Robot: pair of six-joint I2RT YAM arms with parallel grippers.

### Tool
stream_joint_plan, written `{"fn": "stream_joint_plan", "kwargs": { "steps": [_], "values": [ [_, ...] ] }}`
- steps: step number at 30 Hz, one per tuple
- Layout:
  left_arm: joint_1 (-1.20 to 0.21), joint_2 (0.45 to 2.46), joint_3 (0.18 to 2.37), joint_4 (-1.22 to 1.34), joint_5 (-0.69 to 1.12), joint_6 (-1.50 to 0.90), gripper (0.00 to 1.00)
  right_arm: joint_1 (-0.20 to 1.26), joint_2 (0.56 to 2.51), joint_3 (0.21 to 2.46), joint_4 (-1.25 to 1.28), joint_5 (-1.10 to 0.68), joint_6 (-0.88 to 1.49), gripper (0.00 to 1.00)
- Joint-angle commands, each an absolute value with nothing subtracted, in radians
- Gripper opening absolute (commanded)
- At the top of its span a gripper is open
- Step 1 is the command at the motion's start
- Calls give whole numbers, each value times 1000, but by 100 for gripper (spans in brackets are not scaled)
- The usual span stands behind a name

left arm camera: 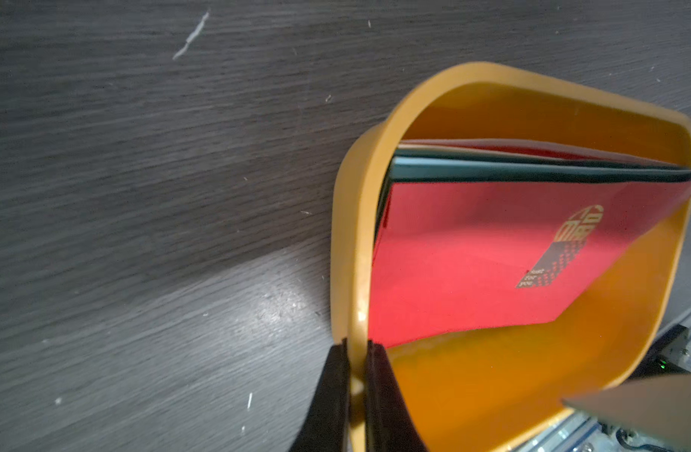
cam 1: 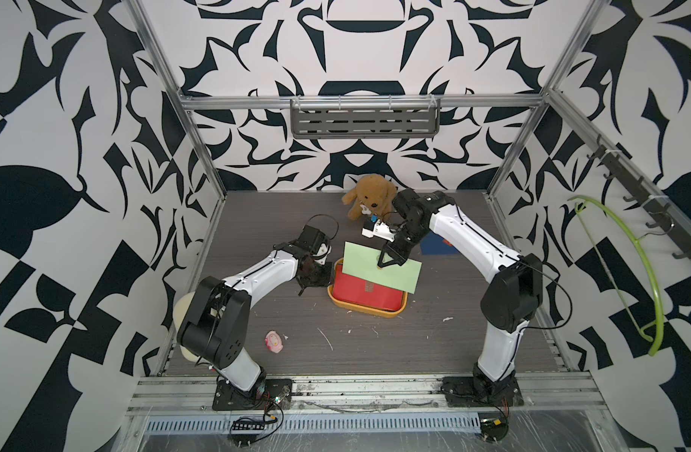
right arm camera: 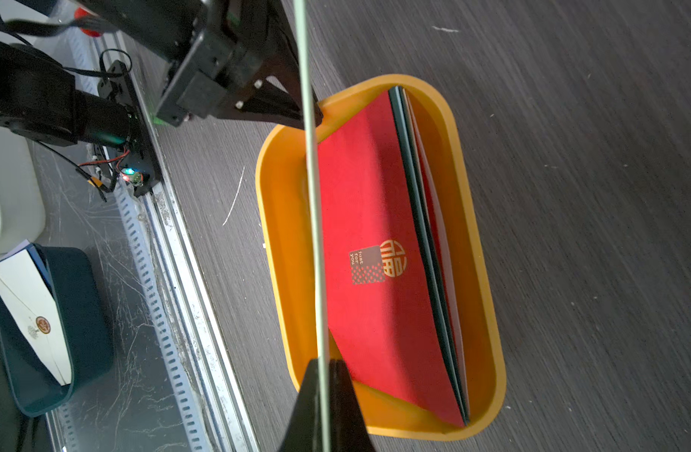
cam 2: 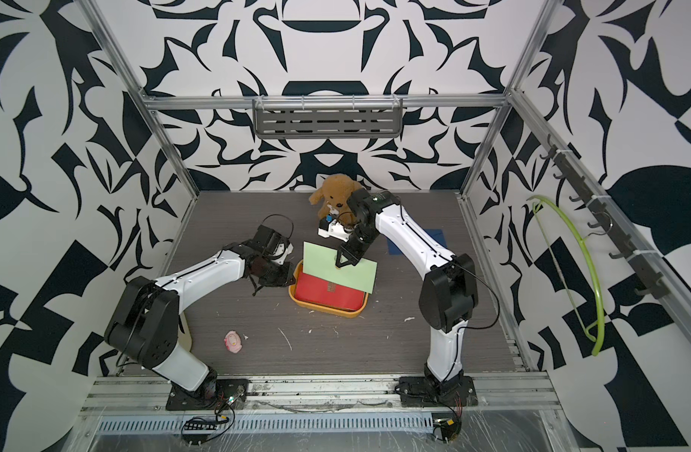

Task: Put the sealed envelopes into the storage box
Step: Place the envelope in the storage box.

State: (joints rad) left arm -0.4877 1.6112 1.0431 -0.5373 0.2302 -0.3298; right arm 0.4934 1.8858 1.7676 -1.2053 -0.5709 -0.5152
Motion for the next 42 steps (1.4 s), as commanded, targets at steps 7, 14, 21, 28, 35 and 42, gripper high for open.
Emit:
{"fn": "stream_joint_plan", "kwargs": {
  "steps": [7, 14, 21, 28, 35, 42],
  "values": [
    [-495, 1582, 1054, -560, 290, -270, 1, 519, 1949, 1751, -1114, -560, -532, 0],
    [-495, 1569, 1051, -575, 281, -262, 1, 528, 1971, 1708, -1023, -554, -495, 0],
    [-495, 1563, 1048, -574, 282, -263, 1, 529, 1965, 1631, -962, -565, -476, 0],
    [-494, 1559, 1026, -541, 276, -295, 0, 531, 1927, 1550, -921, -569, -445, 5],
    [-486, 1555, 997, -489, 264, -357, 0, 531, 1901, 1531, -904, -535, -412, 17],
    [-472, 1551, 969, -443, 282, -399, 0, 529, 1881, 1543, -922, -499, -417, 33]
  ]
}}
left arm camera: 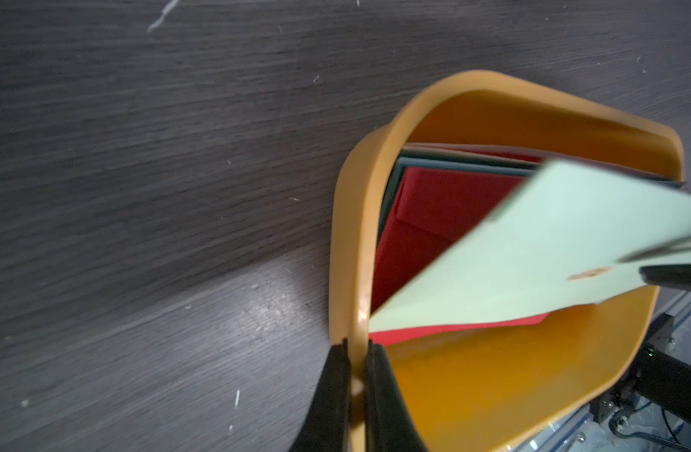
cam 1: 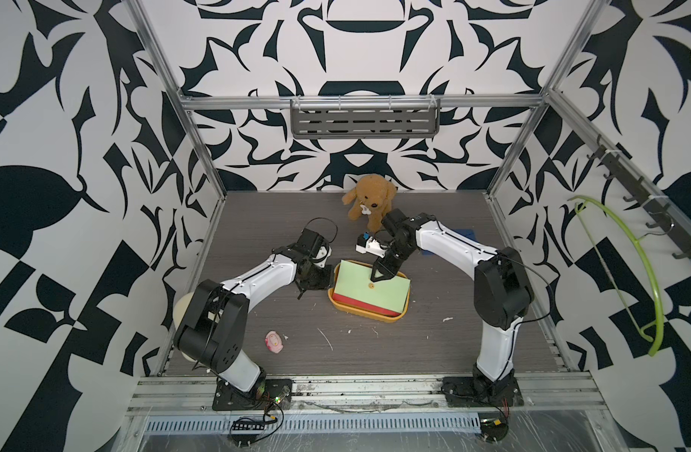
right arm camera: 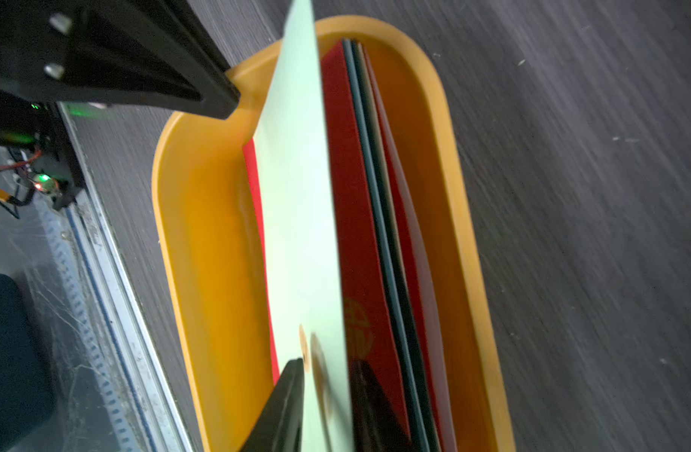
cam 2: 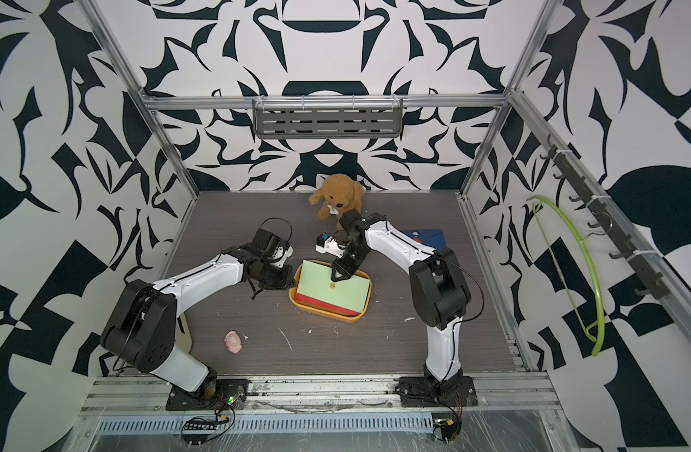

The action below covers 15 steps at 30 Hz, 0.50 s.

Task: Put the sealed envelopes into the storage box
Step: Place the envelope in the storage box.

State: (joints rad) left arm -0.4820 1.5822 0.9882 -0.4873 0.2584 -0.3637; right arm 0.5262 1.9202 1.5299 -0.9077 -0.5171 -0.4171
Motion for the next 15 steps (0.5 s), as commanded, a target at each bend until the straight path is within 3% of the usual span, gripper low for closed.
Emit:
{"fn": "stream_joint_plan", "kwargs": {
  "steps": [1, 5, 10, 15],
  "values": [
    [-472, 1550, 967, -436, 287, -403, 0, 530, 1883, 1543, -923, -498, -417, 34],
    [-472, 1550, 963, -430, 283, -411, 0, 529, 1894, 1545, -924, -506, -416, 29],
    [-455, 1539, 946, -413, 265, -443, 0, 529, 1882, 1531, -911, -504, -415, 11],
    [-424, 1515, 920, -373, 295, -473, 0, 529, 1888, 1511, -898, -511, -429, 7]
  ]
}}
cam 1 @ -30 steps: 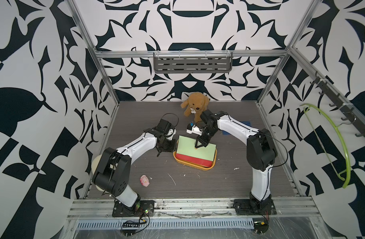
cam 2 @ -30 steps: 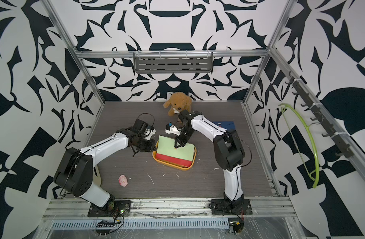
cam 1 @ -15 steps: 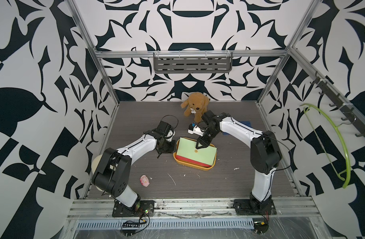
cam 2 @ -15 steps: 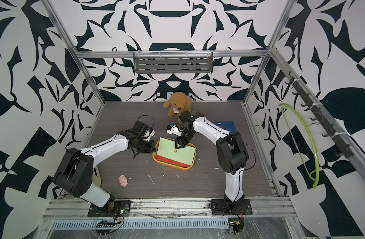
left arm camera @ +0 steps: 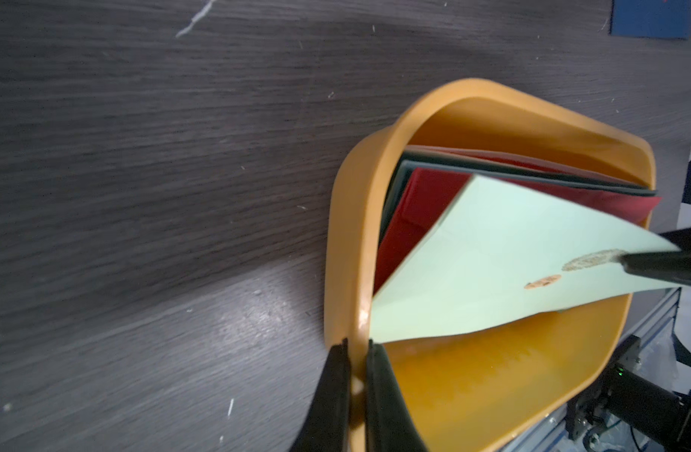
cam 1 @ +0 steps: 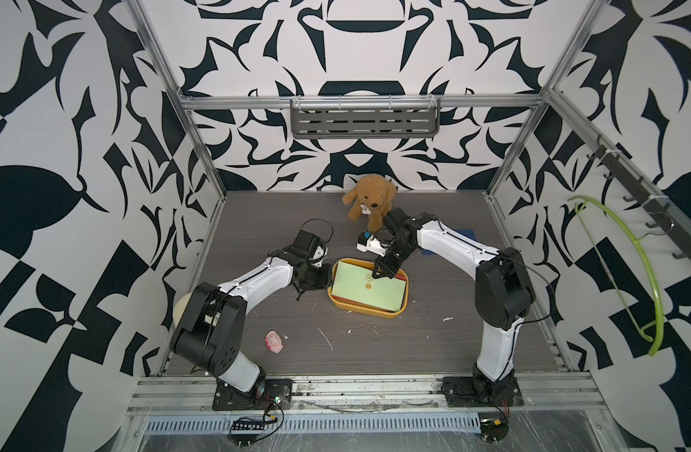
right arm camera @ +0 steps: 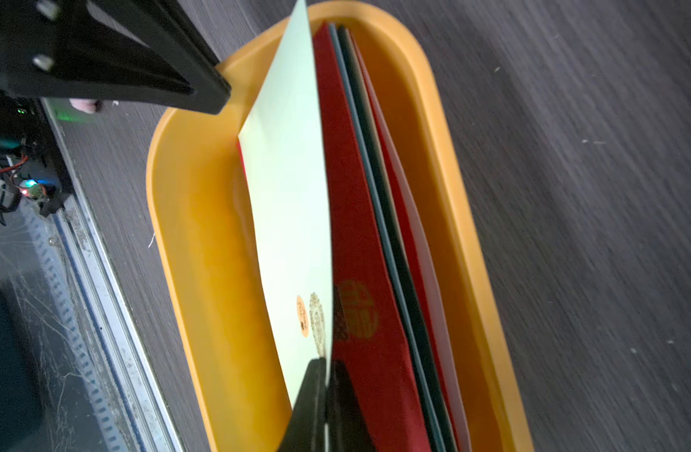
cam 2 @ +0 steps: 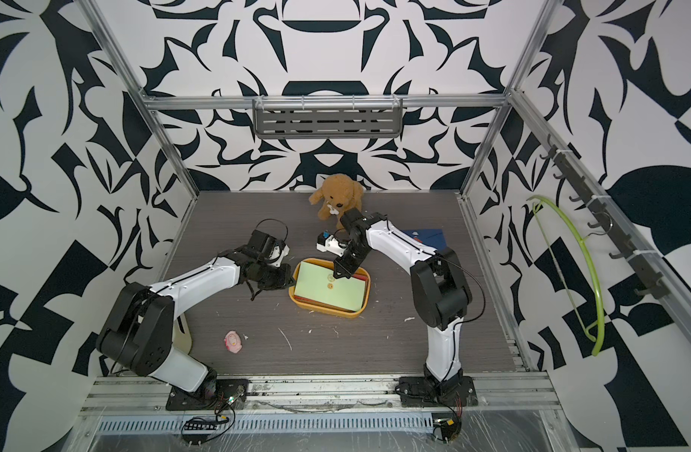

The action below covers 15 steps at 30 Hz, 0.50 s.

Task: Put the sealed envelopes into the storage box
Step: Place the envelope in the storage box.

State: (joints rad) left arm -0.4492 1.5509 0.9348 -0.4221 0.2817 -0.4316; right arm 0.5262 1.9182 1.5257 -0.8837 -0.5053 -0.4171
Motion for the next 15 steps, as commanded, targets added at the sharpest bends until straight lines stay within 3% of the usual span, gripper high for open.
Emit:
{"fn": "stream_joint_plan", "kwargs": {
  "steps": [1, 7, 15],
  "values": [
    [-419, 1509, 916, -365, 303, -478, 0, 530, 1890, 1507, -893, -516, -431, 7],
    [-401, 1502, 899, -348, 333, -484, 0, 529, 1903, 1493, -856, -525, -426, 10],
    [-398, 1504, 891, -354, 301, -490, 0, 513, 1850, 1509, -793, -466, -381, 32]
  ]
}}
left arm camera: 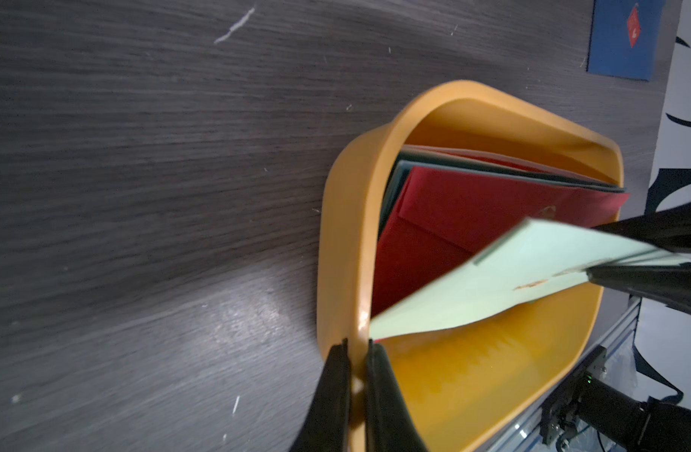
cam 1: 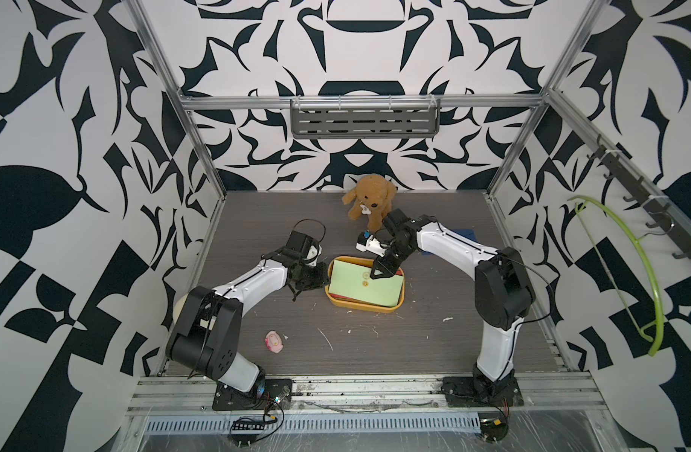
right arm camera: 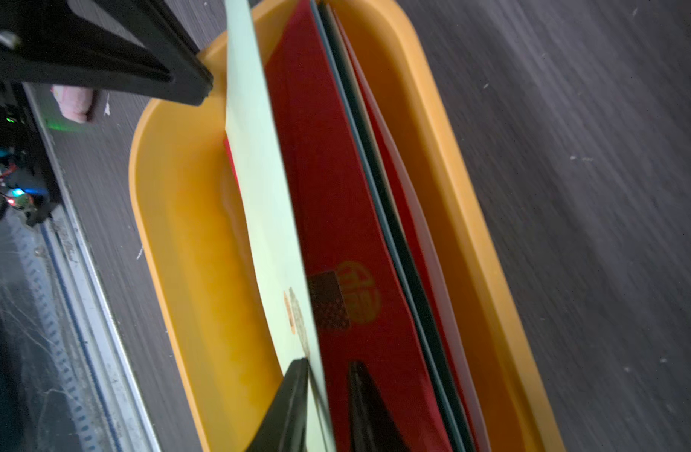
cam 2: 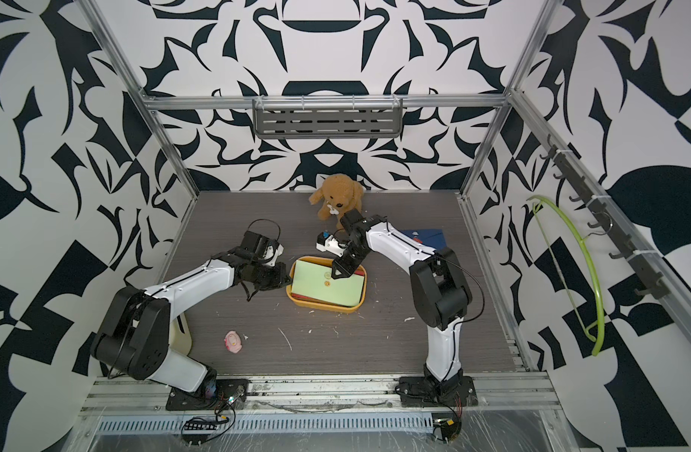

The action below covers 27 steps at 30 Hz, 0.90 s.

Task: Put the sealed envelopes into the storage box
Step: Place the envelope in the storage box, then place the storage box at the center of the board.

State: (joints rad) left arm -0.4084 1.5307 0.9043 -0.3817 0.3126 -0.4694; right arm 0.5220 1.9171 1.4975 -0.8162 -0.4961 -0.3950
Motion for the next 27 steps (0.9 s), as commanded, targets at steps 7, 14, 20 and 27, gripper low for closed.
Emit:
{"fn": "stream_joint_plan", "kwargs": {
  "steps": [7, 14, 20, 27],
  "values": [
    [-371, 1508, 885, -347, 235, -542, 0, 460, 1781, 1528, -701, -272, -251, 44],
    [-308, 1501, 879, -330, 148, -590, 0, 329, 1777, 1527, -642, -69, -26, 47],
    [-248, 1561, 924, -343, 149, -579, 5, 171, 1892, 1533, -699, 8, 221, 47],
    [-239, 1544, 992, -442, 122, -520, 36, 134, 1942, 1495, -634, 119, 283, 50]
  ]
}}
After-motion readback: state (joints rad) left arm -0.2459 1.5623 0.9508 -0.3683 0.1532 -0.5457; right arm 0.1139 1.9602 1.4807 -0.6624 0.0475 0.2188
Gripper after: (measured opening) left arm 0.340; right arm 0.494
